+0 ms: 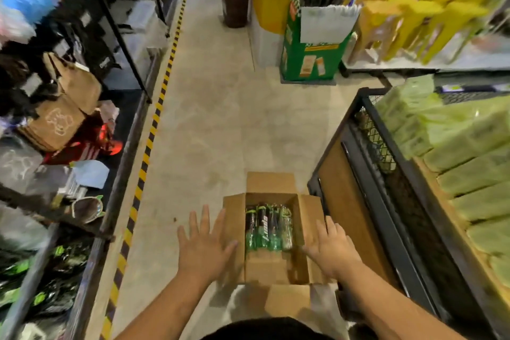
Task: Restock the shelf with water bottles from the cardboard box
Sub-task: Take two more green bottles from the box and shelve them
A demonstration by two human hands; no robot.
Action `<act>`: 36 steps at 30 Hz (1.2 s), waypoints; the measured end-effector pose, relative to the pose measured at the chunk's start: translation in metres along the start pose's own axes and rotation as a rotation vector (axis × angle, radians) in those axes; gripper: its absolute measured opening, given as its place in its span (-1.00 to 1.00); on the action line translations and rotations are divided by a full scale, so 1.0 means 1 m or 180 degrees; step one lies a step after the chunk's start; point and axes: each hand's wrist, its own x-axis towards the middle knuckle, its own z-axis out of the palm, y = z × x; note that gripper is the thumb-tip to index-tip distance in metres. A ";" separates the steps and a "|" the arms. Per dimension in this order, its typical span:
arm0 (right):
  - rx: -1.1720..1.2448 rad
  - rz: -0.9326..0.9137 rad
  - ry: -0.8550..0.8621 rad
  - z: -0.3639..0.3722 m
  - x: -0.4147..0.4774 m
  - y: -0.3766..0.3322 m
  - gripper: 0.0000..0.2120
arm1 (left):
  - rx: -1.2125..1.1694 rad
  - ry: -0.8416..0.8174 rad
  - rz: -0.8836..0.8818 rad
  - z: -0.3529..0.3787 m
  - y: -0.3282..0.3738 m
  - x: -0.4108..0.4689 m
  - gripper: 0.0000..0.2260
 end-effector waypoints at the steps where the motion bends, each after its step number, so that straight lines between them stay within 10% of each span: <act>1: 0.0058 0.0020 -0.0016 -0.002 0.005 0.013 -0.17 | 0.0056 -0.0040 0.0046 0.001 0.017 0.006 -0.30; 25: 0.0840 0.0768 -0.0702 0.048 0.142 0.065 -0.25 | 0.0527 -0.0842 0.0738 0.059 0.052 0.173 -0.33; 36: 0.0688 0.0210 -0.0949 0.188 0.346 0.114 -0.18 | 0.0493 -0.0945 0.0206 0.254 0.123 0.296 -0.26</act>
